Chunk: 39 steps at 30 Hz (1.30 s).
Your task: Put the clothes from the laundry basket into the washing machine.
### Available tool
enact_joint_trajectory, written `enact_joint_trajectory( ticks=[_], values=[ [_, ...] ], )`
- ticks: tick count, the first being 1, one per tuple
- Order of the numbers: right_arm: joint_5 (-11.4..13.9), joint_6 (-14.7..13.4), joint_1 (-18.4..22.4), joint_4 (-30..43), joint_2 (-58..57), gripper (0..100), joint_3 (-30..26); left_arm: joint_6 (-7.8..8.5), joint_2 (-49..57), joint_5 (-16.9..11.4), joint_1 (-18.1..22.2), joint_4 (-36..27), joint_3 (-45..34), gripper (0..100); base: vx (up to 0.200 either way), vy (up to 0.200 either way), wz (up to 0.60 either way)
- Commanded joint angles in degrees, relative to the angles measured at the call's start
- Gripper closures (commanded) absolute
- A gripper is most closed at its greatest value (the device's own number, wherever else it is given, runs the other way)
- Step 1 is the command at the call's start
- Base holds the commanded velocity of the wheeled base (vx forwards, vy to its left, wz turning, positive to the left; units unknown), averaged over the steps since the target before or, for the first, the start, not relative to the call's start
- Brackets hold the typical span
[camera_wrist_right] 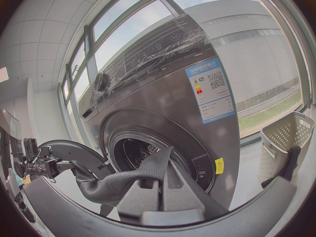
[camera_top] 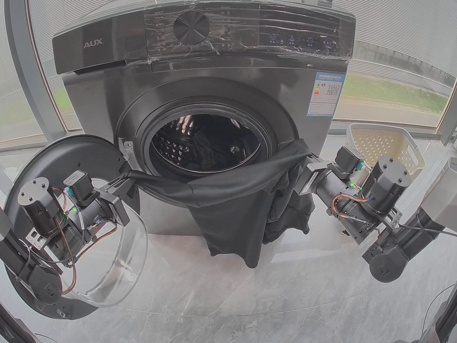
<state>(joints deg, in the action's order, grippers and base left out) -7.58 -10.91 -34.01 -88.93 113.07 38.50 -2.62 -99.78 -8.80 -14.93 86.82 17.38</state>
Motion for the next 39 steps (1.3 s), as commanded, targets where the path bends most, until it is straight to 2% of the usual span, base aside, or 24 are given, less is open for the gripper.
enact_joint_trajectory(
  ticks=[1, 10, 14, 15, 19, 21, 24, 32, 39],
  values=[
    [-0.1, 0.0, -0.3, 0.0, 0.2, 100, 0.0, -0.37, 0.0, 0.0, -0.1, 0.3, 0.2, 100, 0.000, 0.000, 0.00],
    [-0.2, -0.1, -0.8, 0.0, 0.0, 100, 0.3, -0.10, -0.3, -0.4, -0.1, 1.2, -0.8, 100, 0.000, 0.000, 0.00],
    [-2.3, -0.1, -2.1, 0.0, 0.2, 100, 1.0, -0.10, -0.4, -0.8, 0.1, 1.2, -1.3, 100, 0.000, 0.000, 0.00],
    [-2.3, -0.1, -2.1, 0.0, 0.2, 100, 1.0, -0.10, -0.4, -0.8, 0.1, 1.2, -1.3, 0, 0.000, 0.000, 0.00],
    [-2.4, -0.8, -3.3, 0.0, 1.9, 100, 1.4, 0.07, -0.6, -1.7, -0.5, 1.2, -3.4, 0, 0.000, 0.000, 0.00],
    [-2.1, -0.8, -3.4, 0.1, 2.9, 100, 2.9, -0.19, -1.1, -2.6, -3.0, 1.2, -4.6, 0, 0.000, 0.000, 0.00],
    [-1.9, -0.5, -4.7, 0.2, 4.2, 100, 5.3, -0.46, -4.0, -2.5, -6.9, 1.4, -5.4, 0, 0.000, 0.000, 0.00],
    [-1.5, -0.3, -7.0, 0.3, 6.9, 100, 7.3, -0.28, -11.1, -1.7, -12.7, 2.0, -1.3, 0, 0.000, 0.000, 0.00],
    [-0.9, -0.3, -8.4, 0.5, 6.7, 100, 7.8, -0.46, -15.9, -0.8, -13.6, 2.0, 3.9, 0, 0.000, 0.000, 0.00]
  ],
)
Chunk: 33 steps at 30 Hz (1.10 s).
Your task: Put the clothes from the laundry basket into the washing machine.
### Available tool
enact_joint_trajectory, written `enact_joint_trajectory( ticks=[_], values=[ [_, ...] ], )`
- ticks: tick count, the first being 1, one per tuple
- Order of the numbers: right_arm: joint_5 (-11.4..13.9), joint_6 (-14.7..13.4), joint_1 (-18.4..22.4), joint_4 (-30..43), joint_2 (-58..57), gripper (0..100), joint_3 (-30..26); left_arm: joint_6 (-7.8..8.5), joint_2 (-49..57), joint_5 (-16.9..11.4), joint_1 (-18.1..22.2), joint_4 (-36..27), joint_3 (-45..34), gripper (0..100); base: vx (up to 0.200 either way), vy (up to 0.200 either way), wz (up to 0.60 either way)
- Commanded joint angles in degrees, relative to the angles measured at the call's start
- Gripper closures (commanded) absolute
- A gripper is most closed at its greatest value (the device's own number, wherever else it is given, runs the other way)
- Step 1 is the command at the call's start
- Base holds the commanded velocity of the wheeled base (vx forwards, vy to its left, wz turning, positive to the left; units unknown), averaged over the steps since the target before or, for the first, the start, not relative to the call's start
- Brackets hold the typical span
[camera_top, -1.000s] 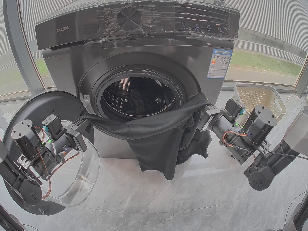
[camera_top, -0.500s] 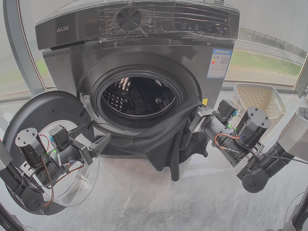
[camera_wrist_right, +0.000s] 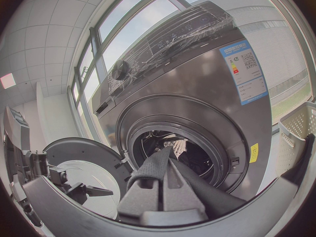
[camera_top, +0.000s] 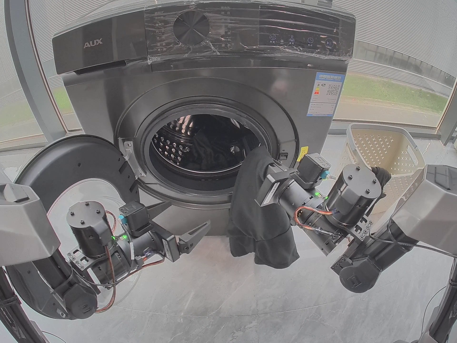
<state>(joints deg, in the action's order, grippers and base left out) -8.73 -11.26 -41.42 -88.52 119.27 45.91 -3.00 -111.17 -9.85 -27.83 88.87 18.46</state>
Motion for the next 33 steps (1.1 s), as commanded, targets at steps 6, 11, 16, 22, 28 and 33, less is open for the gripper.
enact_joint_trajectory(
  ticks=[6, 11, 16, 22, 28, 33],
  values=[
    [0.3, 0.0, -1.6, 0.3, 0.3, 100, 1.2, -0.87, -7.1, -0.5, -1.6, 0.0, 5.1, 0, 0.000, 0.000, 0.00],
    [0.3, 0.0, -2.4, 1.3, 0.4, 100, 2.2, -0.69, -10.0, -0.3, -2.8, 0.1, 7.0, 0, 0.000, 0.000, 0.00],
    [0.3, 0.0, -4.2, 1.6, 0.3, 100, 3.2, -0.43, -11.1, -0.2, -2.8, 0.1, 7.0, 0, 0.000, 0.000, 0.00],
    [0.3, 0.0, -5.9, 2.3, 0.2, 100, 3.6, -0.43, -13.6, 0.2, -2.4, 0.1, 8.4, 0, 0.000, 0.000, 0.00],
    [0.1, 0.2, -7.3, 2.3, -0.1, 100, 3.7, -0.87, -17.2, -0.2, -2.6, 0.1, 11.2, 0, 0.000, 0.000, 0.00],
    [-0.2, 0.4, -8.7, 2.4, -1.5, 100, 2.6, -0.96, -21.1, 0.3, -2.2, 0.1, 14.8, 0, 0.000, 0.000, 0.00]
  ],
)
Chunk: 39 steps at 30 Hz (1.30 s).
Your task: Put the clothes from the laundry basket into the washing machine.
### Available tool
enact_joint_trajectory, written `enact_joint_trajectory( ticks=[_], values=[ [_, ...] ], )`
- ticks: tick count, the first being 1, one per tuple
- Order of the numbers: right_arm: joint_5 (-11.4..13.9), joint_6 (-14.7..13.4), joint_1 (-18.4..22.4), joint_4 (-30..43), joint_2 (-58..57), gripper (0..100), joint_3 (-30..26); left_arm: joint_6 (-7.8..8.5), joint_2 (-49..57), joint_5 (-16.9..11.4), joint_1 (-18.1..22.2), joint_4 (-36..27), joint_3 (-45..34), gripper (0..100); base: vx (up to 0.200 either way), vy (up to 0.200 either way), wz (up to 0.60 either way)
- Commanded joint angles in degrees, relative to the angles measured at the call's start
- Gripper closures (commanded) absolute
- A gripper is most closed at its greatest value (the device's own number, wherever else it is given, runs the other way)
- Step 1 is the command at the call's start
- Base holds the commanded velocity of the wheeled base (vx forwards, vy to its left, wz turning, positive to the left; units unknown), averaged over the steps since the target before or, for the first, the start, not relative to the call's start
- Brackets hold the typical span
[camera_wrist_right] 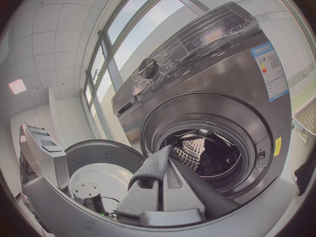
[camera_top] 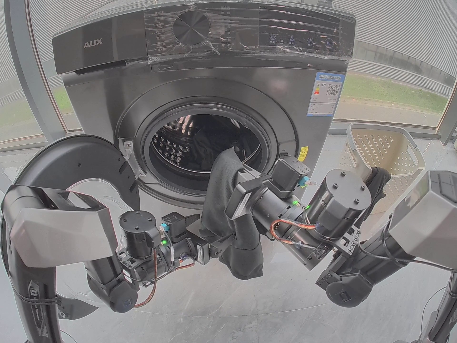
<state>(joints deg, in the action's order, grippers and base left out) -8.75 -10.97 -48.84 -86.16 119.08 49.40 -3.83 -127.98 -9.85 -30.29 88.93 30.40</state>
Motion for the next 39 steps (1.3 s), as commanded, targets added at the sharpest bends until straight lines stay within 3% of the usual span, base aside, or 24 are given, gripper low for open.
enact_joint_trajectory(
  ticks=[1, 14, 15, 20, 26, 29, 34, 39],
  values=[
    [-0.2, 0.1, -1.4, 0.2, -1.5, 100, -1.1, -0.13, -5.0, 0.3, 0.3, 0.0, 3.8, 0, 0.000, 0.000, 0.00],
    [-0.5, 0.1, -2.1, 0.5, -2.3, 100, -3.4, 0.40, -10.6, 2.5, 3.0, -0.1, 12.3, 0, 0.000, 0.000, 0.00],
    [-0.5, 0.1, -1.9, 0.5, -2.2, 100, -3.3, 0.31, -10.5, 2.5, 2.9, 0.0, 12.3, 100, 0.000, 0.000, 0.00],
    [-0.6, 0.1, -1.1, 0.3, -2.2, 100, -4.2, -0.04, -9.7, 2.6, 2.9, 0.0, 12.6, 100, 0.000, 0.000, 0.00],
    [-1.2, 1.2, 3.9, 0.4, -2.1, 100, -11.7, -0.39, -4.7, 3.0, 4.3, 0.1, 11.4, 100, 0.000, 0.000, 0.00],
    [-1.1, 1.2, 5.4, 0.2, -1.8, 100, -15.3, -1.36, -1.0, 3.1, 3.9, 0.0, 9.8, 100, 0.000, 0.000, 0.00],
    [-1.1, 1.2, 5.2, -0.4, -1.7, 100, -19.6, -1.71, 4.0, 3.1, 3.8, 0.0, 6.6, 100, 0.000, 0.000, 0.00],
    [-1.1, 1.1, 4.6, -0.6, -1.7, 100, -20.3, -1.71, 7.2, 3.1, 3.8, 0.0, 4.0, 100, 0.000, 0.000, 0.00]
  ],
)
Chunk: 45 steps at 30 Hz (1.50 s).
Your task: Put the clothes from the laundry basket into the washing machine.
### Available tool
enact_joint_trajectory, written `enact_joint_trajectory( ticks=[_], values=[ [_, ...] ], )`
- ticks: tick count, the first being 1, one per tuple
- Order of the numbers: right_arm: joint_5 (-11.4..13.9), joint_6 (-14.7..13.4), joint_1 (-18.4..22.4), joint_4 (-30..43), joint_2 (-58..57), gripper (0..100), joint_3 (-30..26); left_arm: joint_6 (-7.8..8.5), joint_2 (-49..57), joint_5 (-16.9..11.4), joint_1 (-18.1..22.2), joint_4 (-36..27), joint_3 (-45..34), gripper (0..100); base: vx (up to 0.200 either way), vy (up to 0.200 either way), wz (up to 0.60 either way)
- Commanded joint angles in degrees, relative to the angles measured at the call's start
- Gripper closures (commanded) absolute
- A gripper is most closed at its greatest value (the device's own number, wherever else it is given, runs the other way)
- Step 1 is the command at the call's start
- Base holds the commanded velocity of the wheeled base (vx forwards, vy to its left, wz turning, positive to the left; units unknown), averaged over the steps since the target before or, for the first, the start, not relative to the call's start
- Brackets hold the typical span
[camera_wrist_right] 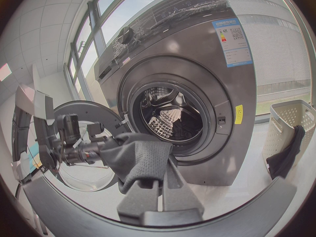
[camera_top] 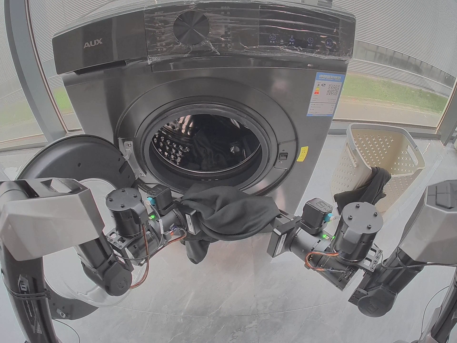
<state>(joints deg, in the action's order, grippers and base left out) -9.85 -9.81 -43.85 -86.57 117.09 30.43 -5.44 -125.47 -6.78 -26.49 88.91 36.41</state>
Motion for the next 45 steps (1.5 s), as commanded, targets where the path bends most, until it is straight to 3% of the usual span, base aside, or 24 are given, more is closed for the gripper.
enact_joint_trajectory(
  ticks=[1, 2, 4, 8, 14, 18, 20, 24, 27, 32, 37, 42, 45],
  values=[
    [0.0, 0.0, -0.5, -0.2, 0.2, 100, -1.2, -0.10, 6.0, 0.0, -0.1, 0.0, -2.8, 100, 0.000, 0.000, 0.00],
    [0.0, 0.0, -0.6, -0.2, 0.3, 0, -1.1, -0.19, 7.0, 0.1, -0.1, 0.0, -3.5, 100, 0.000, 0.000, 0.00],
    [0.0, -0.1, -0.9, -0.2, 0.2, 0, -1.3, -0.28, 7.9, 0.2, -0.2, 0.0, -4.2, 100, 0.000, 0.000, 0.00],
    [1.0, 0.8, -1.2, 0.0, 0.4, 0, -11.4, -0.10, 14.2, 0.2, 0.1, 0.0, -10.1, 100, 0.000, 0.000, 0.00],
    [2.6, 1.1, -0.4, -0.9, 3.2, 0, -19.3, -2.12, 22.2, -0.5, -0.4, 0.0, -17.3, 100, 0.000, 0.000, 0.00],
    [2.5, 0.6, 0.5, -2.3, 3.1, 0, -19.0, -2.03, 22.6, -0.4, -0.1, 0.0, -20.2, 100, 0.000, 0.000, 0.00],
    [2.5, 0.6, 3.2, -2.3, 2.0, 0, -18.5, -0.98, 21.8, -0.1, 0.2, 0.0, -21.2, 100, 0.000, 0.000, 0.00],
    [2.1, 0.8, 6.9, -2.3, 1.3, 0, -16.4, -1.07, 21.7, 0.2, 0.4, 0.1, -21.1, 100, 0.000, 0.000, 0.00],
    [1.8, 0.8, 7.6, -2.3, -0.3, 0, -15.4, -0.98, 22.2, 0.4, 0.4, 0.1, -20.7, 100, 0.000, 0.000, 0.00],
    [-1.0, 0.9, 9.9, -2.3, -0.5, 0, -12.8, -0.72, 22.1, 1.7, 0.4, 0.0, -21.1, 100, 0.000, 0.000, 0.00],
    [-1.1, 0.8, 10.5, -2.3, -0.6, 0, -12.4, -0.28, 22.7, 2.7, 0.3, 0.1, -21.3, 100, 0.000, 0.000, 0.00],
    [-1.1, 0.8, 10.3, -2.3, -1.3, 0, -12.2, 1.31, 22.3, 6.6, -0.2, 0.0, -21.9, 100, 0.000, 0.000, 0.00],
    [-1.1, 0.8, 10.2, -2.3, -1.2, 0, -12.1, 1.48, 22.4, 6.8, -0.3, 0.0, -22.0, 100, 0.000, 0.000, 0.00]
  ],
)
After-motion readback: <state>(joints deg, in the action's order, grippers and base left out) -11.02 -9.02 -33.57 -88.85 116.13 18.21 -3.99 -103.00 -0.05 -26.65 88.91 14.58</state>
